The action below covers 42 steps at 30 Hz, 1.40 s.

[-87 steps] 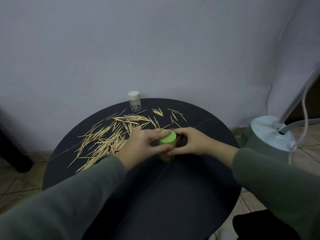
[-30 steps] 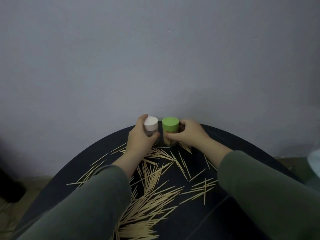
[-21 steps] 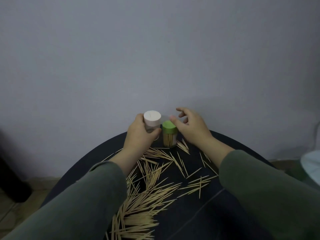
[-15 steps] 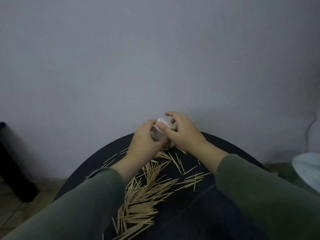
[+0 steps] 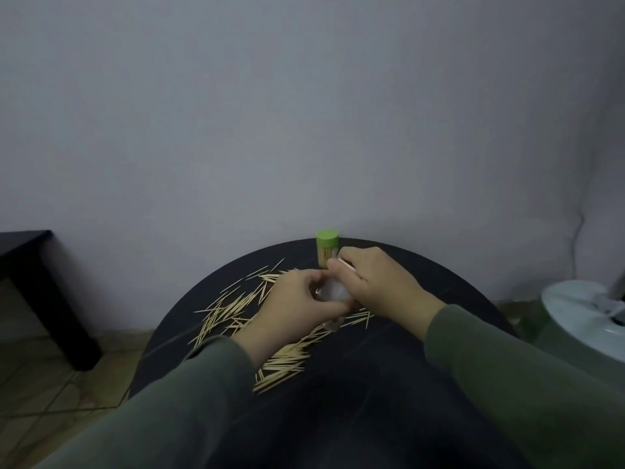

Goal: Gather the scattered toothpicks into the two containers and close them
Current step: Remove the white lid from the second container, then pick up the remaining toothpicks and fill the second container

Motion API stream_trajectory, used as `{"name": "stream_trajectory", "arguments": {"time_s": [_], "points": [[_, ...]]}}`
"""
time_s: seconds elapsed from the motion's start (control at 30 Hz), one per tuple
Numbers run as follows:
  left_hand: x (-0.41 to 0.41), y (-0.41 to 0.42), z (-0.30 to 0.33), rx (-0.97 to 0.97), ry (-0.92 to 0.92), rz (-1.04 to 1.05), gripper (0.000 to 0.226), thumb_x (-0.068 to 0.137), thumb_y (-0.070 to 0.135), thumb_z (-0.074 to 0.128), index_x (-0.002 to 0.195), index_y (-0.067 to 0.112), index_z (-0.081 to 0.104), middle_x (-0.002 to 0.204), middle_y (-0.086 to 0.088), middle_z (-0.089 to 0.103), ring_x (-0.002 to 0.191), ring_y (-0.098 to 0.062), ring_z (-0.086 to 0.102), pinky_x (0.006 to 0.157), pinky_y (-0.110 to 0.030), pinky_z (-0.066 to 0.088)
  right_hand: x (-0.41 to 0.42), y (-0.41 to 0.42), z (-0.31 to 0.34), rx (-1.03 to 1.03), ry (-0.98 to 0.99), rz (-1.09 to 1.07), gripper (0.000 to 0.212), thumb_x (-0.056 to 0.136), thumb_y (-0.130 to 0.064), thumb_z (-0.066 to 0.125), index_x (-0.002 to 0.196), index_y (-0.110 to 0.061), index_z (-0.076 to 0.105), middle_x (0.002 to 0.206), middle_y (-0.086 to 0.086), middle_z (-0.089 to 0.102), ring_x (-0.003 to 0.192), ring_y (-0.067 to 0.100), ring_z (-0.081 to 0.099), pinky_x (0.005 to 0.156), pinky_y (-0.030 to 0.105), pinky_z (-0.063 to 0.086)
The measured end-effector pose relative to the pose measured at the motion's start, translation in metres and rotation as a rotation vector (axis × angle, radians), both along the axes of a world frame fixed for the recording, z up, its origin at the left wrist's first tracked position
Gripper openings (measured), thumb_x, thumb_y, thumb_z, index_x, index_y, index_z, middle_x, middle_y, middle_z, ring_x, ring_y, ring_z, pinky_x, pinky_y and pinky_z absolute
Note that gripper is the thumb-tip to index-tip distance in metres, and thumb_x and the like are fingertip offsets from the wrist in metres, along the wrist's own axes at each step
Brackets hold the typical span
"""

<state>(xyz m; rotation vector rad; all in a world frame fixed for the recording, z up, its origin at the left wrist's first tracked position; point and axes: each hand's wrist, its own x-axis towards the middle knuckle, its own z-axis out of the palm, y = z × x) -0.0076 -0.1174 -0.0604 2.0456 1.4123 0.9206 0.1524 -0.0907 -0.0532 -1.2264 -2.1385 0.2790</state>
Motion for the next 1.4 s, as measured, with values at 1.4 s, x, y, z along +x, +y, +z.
{"name": "stream_trajectory", "arguments": {"time_s": [1.4], "points": [[0.025, 0.059, -0.018, 0.012, 0.506, -0.081, 0.038, 0.095, 0.015, 0.053, 0.129, 0.032, 0.057, 0.128, 0.008, 0.059, 0.105, -0.006, 0.057, 0.092, -0.022, 0.048, 0.066, 0.036, -0.045, -0.363, -0.298, -0.374, 0.035, 0.095, -0.030, 0.056, 0.127, -0.018, 0.058, 0.123, 0.004, 0.055, 0.105, 0.020, 0.057, 0.091, 0.035, 0.051]]}}
